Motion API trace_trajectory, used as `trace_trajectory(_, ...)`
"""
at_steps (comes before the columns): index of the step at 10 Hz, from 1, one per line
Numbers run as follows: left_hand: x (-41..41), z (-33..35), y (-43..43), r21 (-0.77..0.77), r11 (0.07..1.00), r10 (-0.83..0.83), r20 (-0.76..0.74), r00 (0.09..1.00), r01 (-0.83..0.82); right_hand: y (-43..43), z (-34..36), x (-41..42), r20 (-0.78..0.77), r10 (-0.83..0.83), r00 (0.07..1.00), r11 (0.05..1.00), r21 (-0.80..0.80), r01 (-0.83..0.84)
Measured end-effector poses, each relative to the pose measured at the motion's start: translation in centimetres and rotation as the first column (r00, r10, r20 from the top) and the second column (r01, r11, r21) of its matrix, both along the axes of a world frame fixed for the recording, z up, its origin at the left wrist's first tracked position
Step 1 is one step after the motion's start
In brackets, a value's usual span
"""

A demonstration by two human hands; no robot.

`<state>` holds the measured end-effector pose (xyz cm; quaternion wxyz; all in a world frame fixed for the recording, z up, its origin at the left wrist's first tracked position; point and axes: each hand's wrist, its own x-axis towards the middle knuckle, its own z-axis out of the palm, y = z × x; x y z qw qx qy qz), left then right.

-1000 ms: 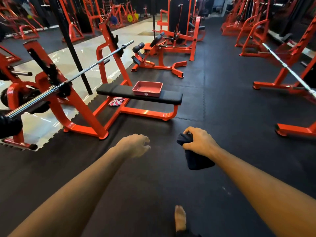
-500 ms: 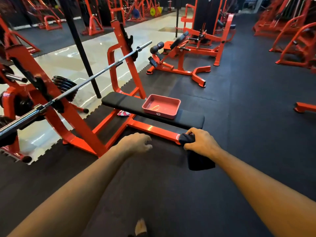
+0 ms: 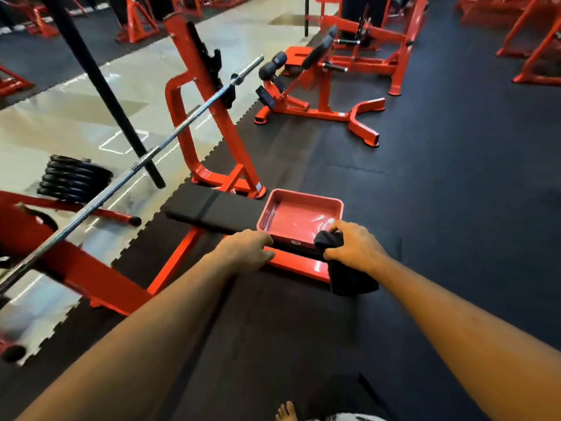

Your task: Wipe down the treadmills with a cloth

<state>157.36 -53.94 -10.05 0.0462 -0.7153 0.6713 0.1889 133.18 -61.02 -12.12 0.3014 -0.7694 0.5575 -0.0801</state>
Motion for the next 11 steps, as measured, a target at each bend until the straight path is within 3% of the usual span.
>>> trace_trajectory(5, 10.7, -9.6, -35.7, 0.198, 0.979, -0.053, -0.02, 0.998, 0.056, -32.8, -10.4, 11.6, -0.038, -0.131, 0.991, 0.98, 0.144, 0.136)
trace_trajectory(6, 11.2, -11.8, -38.7, 0.231, 0.968, -0.092, -0.036, 0.995, 0.098, -35.1, -12.3, 12.7, -0.038, -0.184, 0.982, 0.968, 0.167, 0.188)
trace_trajectory(9, 13.5, -27.4, -50.8, 0.349, 0.894, -0.276, -0.064, 0.959, 0.28, -42.3, -28.5, 17.9, -0.07, -0.384, 0.921, 0.869, 0.312, 0.385)
trace_trajectory(10, 13.9, -31.2, -52.1, 0.367, 0.873, -0.312, -0.082, 0.946, 0.32, -43.0, -32.3, 19.0, -0.104, -0.386, 0.917, 0.864, 0.308, 0.398)
trace_trajectory(11, 14.1, -35.3, -54.1, 0.397, 0.838, -0.371, -0.088, 0.925, 0.374, -44.5, -36.4, 20.4, -0.238, -0.356, 0.904, 0.861, 0.293, 0.416)
